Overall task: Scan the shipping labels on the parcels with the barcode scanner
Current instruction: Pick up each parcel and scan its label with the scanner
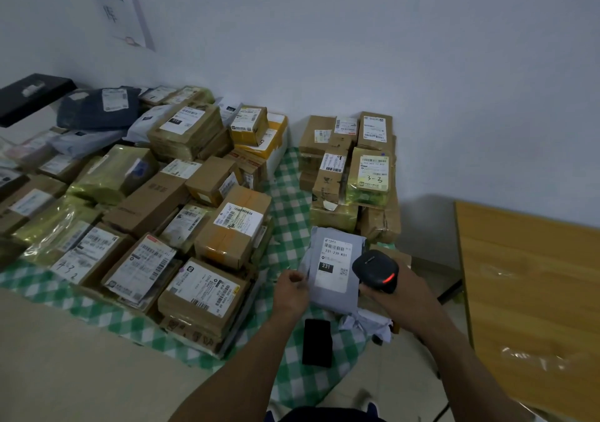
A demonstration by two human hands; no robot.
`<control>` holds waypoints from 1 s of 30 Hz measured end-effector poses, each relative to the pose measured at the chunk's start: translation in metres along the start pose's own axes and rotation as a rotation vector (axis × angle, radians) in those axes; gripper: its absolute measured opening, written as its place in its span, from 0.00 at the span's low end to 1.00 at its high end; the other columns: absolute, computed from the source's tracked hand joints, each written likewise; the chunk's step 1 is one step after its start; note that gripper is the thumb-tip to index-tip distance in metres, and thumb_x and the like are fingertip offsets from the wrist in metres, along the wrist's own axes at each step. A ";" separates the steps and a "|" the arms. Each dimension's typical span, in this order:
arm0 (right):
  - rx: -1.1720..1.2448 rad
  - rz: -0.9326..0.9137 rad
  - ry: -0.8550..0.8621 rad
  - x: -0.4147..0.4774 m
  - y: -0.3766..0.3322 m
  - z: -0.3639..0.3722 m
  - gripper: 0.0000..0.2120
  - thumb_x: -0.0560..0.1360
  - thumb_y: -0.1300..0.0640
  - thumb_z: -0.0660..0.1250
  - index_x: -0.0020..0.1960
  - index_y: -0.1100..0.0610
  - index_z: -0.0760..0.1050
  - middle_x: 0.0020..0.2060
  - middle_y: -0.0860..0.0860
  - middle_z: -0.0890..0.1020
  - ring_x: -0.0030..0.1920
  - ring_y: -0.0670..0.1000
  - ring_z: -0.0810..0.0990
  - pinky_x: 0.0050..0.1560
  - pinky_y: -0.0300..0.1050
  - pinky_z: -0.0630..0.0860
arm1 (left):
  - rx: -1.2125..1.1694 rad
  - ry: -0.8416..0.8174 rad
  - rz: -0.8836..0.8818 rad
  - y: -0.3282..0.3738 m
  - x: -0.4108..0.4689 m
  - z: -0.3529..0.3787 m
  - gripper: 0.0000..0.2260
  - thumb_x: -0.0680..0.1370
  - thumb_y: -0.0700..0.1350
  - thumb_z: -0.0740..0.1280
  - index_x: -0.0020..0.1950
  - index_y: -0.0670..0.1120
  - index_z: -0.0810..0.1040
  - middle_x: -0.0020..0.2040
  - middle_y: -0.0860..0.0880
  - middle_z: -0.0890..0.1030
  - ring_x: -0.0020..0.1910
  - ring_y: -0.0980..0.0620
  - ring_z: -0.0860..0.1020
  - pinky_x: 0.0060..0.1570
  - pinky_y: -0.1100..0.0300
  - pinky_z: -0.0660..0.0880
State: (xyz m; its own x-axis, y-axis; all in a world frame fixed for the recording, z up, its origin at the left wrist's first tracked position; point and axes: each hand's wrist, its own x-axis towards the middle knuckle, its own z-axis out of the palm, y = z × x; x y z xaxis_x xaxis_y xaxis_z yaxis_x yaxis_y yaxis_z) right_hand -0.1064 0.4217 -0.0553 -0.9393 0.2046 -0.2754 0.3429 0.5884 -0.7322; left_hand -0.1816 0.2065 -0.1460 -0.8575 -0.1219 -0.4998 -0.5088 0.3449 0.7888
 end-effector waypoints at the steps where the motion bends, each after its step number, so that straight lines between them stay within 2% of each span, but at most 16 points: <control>1: 0.001 0.003 -0.006 0.000 0.001 0.002 0.25 0.73 0.42 0.78 0.65 0.44 0.72 0.50 0.35 0.78 0.49 0.35 0.77 0.45 0.31 0.71 | -0.005 -0.034 -0.010 -0.003 -0.001 0.000 0.11 0.78 0.38 0.72 0.59 0.43 0.74 0.59 0.44 0.79 0.54 0.48 0.77 0.53 0.56 0.75; 4: -0.009 -0.003 -0.003 0.000 0.004 0.005 0.24 0.72 0.40 0.78 0.63 0.44 0.75 0.51 0.38 0.81 0.51 0.38 0.79 0.46 0.36 0.73 | -0.019 -0.078 -0.014 -0.009 -0.002 0.001 0.22 0.77 0.42 0.75 0.68 0.42 0.73 0.64 0.45 0.77 0.59 0.47 0.77 0.62 0.53 0.76; 8: -0.002 -0.003 0.001 -0.003 0.004 0.006 0.21 0.73 0.41 0.78 0.61 0.45 0.75 0.49 0.40 0.82 0.49 0.38 0.80 0.45 0.36 0.74 | -0.077 -0.121 -0.021 -0.008 -0.004 -0.001 0.22 0.79 0.42 0.74 0.71 0.45 0.74 0.68 0.42 0.77 0.63 0.42 0.78 0.63 0.50 0.78; 12: 0.044 -0.015 0.024 -0.001 0.012 0.010 0.20 0.71 0.38 0.77 0.59 0.42 0.77 0.49 0.39 0.84 0.51 0.42 0.82 0.49 0.42 0.78 | -0.232 -0.135 0.011 -0.006 -0.020 -0.014 0.20 0.79 0.41 0.73 0.69 0.51 0.75 0.67 0.42 0.78 0.60 0.45 0.79 0.61 0.46 0.80; 14: 0.109 -0.009 0.056 -0.001 0.016 0.013 0.20 0.70 0.38 0.77 0.58 0.43 0.78 0.47 0.40 0.85 0.51 0.44 0.83 0.47 0.41 0.76 | -0.328 -0.160 0.060 -0.005 -0.037 -0.023 0.22 0.80 0.41 0.72 0.72 0.55 0.72 0.65 0.45 0.79 0.60 0.47 0.80 0.57 0.51 0.82; 16: 0.206 -0.012 0.101 -0.002 0.013 0.018 0.22 0.71 0.40 0.78 0.61 0.44 0.78 0.51 0.40 0.85 0.53 0.43 0.83 0.48 0.41 0.76 | -0.428 -0.197 0.108 -0.002 -0.055 -0.031 0.24 0.81 0.41 0.71 0.72 0.60 0.70 0.64 0.49 0.79 0.61 0.49 0.79 0.50 0.58 0.83; 20: 0.322 -0.014 0.152 -0.009 -0.008 0.022 0.25 0.72 0.44 0.79 0.66 0.44 0.77 0.54 0.40 0.84 0.54 0.43 0.82 0.48 0.39 0.74 | -0.406 -0.266 0.206 0.002 -0.074 -0.034 0.29 0.82 0.42 0.70 0.76 0.64 0.64 0.65 0.53 0.78 0.62 0.54 0.79 0.53 0.59 0.82; 22: 0.365 -0.022 0.167 -0.011 -0.015 0.021 0.24 0.73 0.49 0.79 0.67 0.46 0.77 0.56 0.39 0.83 0.55 0.36 0.80 0.49 0.35 0.74 | -0.379 -0.286 0.243 0.004 -0.076 -0.035 0.31 0.81 0.41 0.71 0.77 0.64 0.61 0.66 0.54 0.78 0.62 0.57 0.79 0.54 0.60 0.81; 24: 0.393 -0.033 0.164 -0.013 -0.017 0.017 0.24 0.74 0.53 0.79 0.67 0.47 0.77 0.57 0.37 0.82 0.53 0.31 0.79 0.46 0.29 0.74 | -0.335 -0.302 0.289 0.006 -0.076 -0.038 0.34 0.80 0.39 0.72 0.77 0.63 0.59 0.66 0.57 0.78 0.61 0.60 0.79 0.53 0.61 0.81; 27: 0.367 -0.044 0.150 -0.015 -0.017 0.014 0.25 0.74 0.53 0.79 0.67 0.46 0.76 0.56 0.36 0.81 0.53 0.27 0.78 0.45 0.25 0.74 | -0.247 -0.317 0.365 0.011 -0.074 -0.041 0.34 0.78 0.34 0.73 0.77 0.61 0.67 0.68 0.62 0.78 0.64 0.60 0.78 0.54 0.59 0.81; 30: 0.329 -0.049 0.119 -0.015 -0.018 0.013 0.26 0.72 0.49 0.80 0.68 0.45 0.76 0.57 0.38 0.83 0.56 0.34 0.81 0.48 0.30 0.74 | -0.220 -0.253 0.423 0.020 -0.074 -0.041 0.33 0.76 0.32 0.73 0.71 0.64 0.73 0.65 0.65 0.80 0.63 0.63 0.78 0.55 0.65 0.80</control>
State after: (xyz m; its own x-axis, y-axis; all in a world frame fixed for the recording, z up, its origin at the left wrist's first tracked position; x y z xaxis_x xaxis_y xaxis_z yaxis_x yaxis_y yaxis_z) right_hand -0.0980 0.3976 -0.0465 -0.9427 0.2840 -0.1749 0.2651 0.3197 -0.9097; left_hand -0.1316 0.1840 -0.0789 -0.9596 0.2229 -0.1719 -0.1508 0.1087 0.9826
